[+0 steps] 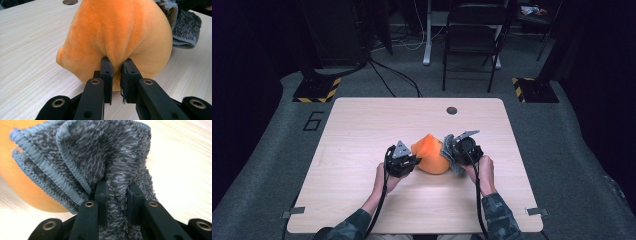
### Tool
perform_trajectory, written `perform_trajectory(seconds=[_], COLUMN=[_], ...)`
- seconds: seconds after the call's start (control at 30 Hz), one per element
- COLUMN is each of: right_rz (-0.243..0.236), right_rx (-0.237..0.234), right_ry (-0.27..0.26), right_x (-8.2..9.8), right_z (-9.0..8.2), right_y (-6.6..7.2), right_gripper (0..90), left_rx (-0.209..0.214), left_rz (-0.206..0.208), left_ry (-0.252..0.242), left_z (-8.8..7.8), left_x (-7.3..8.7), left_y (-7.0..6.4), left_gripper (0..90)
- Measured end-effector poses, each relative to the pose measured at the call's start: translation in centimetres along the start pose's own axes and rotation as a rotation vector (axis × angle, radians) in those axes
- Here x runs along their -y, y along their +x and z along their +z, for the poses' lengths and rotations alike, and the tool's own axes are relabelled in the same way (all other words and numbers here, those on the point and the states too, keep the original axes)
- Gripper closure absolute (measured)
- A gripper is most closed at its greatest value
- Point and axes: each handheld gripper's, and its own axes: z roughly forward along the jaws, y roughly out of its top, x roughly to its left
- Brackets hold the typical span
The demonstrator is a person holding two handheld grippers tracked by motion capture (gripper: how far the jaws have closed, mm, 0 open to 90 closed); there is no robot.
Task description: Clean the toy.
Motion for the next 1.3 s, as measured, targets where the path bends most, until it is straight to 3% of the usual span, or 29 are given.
perform_trajectory(seconds=[0.3, 0.43, 0.47, 0.53, 0.63, 0.73, 0.8, 0.93, 1.03, 1.1, 1.2, 1.3], right_rz=[0.013, 0.013, 0.023, 0.015, -0.024, -0.061, -0.073, -0.055, -0.054, -0.046, -0.05, -0.054], right_rx=[0.01, 0.024, 0.026, 0.034, 0.003, -0.033, -0.022, -0.025, -0.024, -0.021, -0.021, -0.02], right_ry=[0.074, 0.049, 0.002, -0.034, -0.088, -0.081, -0.055, -0.053, -0.049, -0.047, -0.049, -0.049], right_x=[0.8, 0.8, 0.5, 0.2, -0.7, -1.4, -1.6, -1.6, -1.7, -1.7, -1.7, -1.7], right_z=[1.5, 0.9, -0.3, -1.3, -2.9, -2.9, -2.2, -1.6, -1.4, -1.3, -1.2, -1.1], right_y=[-0.7, -0.8, -0.7, -0.4, 0.7, 1.8, 2.2, 1.9, 1.6, 1.5, 1.5, 1.4], right_gripper=[74.4, 74.4, 74.4, 74.4, 74.4, 74.5, 74.6, 74.7, 74.7, 74.7, 74.7, 74.8], left_rx=[-0.002, -0.005, -0.009, -0.008, -0.008, -0.004, -0.005, 0.005, -0.011, -0.022, -0.019, 0.009], left_rz=[-0.004, -0.005, -0.009, -0.007, -0.007, -0.004, -0.005, -0.002, 0.021, 0.057, 0.077, 0.081], left_ry=[0.003, 0.007, 0.003, 0.004, 0.003, 0.009, 0.008, 0.012, 0.016, 0.042, 0.05, 0.046], left_z=[-0.1, -0.2, -0.2, -0.1, -0.2, -0.2, -0.2, -0.2, 0.0, 0.2, 0.4, 0.4], left_x=[0.2, 0.2, 0.3, 0.3, 0.3, 0.2, 0.3, 0.2, 0.1, 0.1, 0.2, 0.2], left_y=[0.0, 0.2, 0.2, 0.2, 0.2, 0.2, 0.2, 0.4, 0.3, 0.0, 0.0, 0.5], left_gripper=[81.2, 81.2, 81.2, 81.1, 81.0, 80.6, 79.4, 66.7, 55.6, 49.8, 43.5, 41.8])
